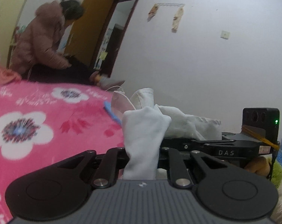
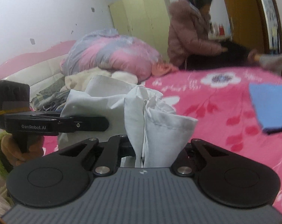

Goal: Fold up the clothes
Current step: 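Lift the white shirt off the bedspread with both grippers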

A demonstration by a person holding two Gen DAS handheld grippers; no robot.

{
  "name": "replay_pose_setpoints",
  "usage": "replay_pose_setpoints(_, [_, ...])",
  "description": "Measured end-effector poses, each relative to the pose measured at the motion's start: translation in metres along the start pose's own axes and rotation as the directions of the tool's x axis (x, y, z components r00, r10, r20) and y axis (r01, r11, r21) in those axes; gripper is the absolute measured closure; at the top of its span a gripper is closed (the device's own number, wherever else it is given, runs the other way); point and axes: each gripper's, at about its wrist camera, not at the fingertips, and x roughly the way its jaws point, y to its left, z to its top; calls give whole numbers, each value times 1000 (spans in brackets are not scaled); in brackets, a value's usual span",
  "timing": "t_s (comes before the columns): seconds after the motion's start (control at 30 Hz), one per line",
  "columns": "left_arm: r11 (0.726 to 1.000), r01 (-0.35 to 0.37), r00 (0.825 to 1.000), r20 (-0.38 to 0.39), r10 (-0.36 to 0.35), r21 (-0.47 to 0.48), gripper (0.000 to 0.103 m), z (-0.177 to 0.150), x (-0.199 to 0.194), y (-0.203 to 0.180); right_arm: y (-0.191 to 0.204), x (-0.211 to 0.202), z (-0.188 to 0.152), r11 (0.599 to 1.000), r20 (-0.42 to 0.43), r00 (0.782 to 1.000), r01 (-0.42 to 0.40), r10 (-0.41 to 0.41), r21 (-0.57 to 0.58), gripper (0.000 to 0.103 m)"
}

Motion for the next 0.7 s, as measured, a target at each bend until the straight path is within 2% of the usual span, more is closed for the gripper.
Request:
replay_pose_setpoints(0.13, [997, 31, 998, 43, -34, 73, 88, 27, 11, -34, -11, -30, 26, 998, 71, 997, 34, -30, -50, 93])
replay_pose_setpoints(0.27, [987, 42, 995, 86, -56, 154, 89, 54, 40, -61, -30, -52, 62, 987, 123, 989, 99, -84, -125, 93])
replay_pose_setpoints(0.5, [984, 72, 985, 144, -97, 166, 89, 103, 118, -83, -87, -73, 124, 956, 190, 964, 224, -187, -192, 93])
replay_pose_setpoints(0.7, [985, 84, 981, 163, -109, 151, 89, 134, 195, -85, -152, -70, 158, 929, 228, 939, 306, -258, -209, 93])
